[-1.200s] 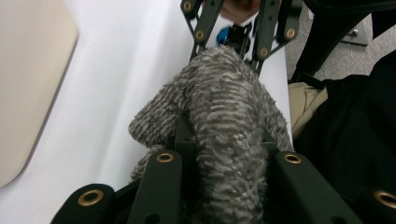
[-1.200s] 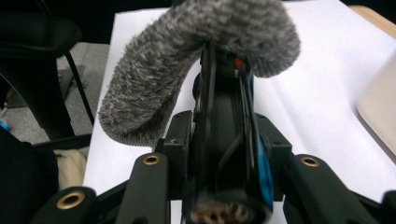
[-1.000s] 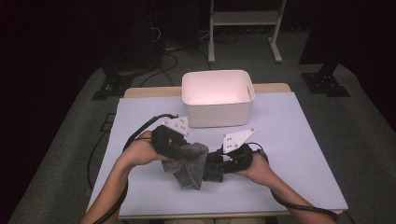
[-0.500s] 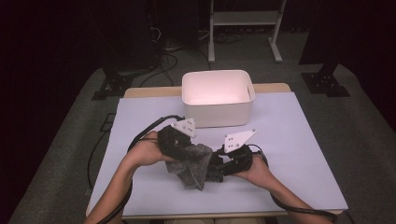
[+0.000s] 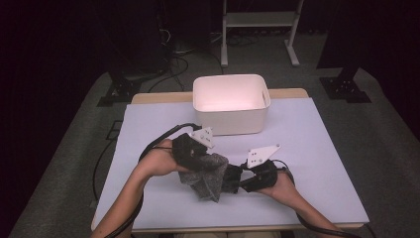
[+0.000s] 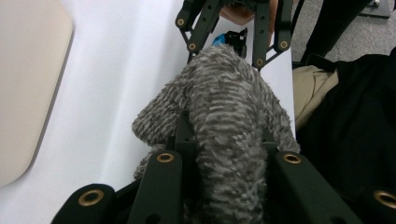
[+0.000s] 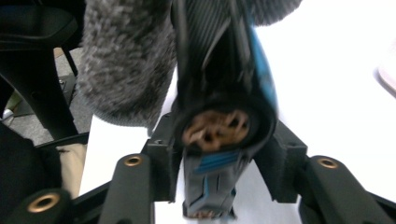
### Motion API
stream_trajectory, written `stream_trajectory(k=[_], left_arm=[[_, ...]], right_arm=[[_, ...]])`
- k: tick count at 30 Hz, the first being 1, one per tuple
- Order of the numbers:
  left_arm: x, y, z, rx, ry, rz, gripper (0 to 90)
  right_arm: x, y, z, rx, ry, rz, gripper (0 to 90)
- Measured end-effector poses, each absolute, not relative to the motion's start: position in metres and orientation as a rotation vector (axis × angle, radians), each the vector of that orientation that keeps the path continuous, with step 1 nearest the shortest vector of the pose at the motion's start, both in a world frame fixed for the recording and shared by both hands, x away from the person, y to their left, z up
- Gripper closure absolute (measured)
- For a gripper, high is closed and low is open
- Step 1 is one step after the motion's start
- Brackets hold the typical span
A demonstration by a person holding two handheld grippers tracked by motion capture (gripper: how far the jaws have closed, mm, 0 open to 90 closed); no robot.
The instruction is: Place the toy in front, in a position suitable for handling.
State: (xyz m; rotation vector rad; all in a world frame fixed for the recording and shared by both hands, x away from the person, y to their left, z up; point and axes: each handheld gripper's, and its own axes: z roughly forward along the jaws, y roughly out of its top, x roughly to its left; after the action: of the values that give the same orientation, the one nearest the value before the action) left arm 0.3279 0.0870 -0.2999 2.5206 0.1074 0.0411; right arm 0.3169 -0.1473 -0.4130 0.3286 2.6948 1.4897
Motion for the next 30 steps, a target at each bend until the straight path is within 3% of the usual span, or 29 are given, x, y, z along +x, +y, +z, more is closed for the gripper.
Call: stream_trajectory(k=[18, 23, 30], left_arm=[[0.325, 0.07, -0.284, 2.505, 0.038, 0.029, 72.3], [0.322, 0.056, -0.286, 2.578, 0.007, 0.035, 72.2], [0.325, 0.075, -0.289, 2.556, 0.067, 0.034, 72.3]], right_arm=[[0.313, -0.131, -0.403, 0.184, 2.684, 1.4, 55.6], [0.313, -0.114, -0.403, 0.163, 2.69, 1.404, 55.8], [0.315, -0.108, -0.406, 0.155, 2.692, 1.429, 55.8]])
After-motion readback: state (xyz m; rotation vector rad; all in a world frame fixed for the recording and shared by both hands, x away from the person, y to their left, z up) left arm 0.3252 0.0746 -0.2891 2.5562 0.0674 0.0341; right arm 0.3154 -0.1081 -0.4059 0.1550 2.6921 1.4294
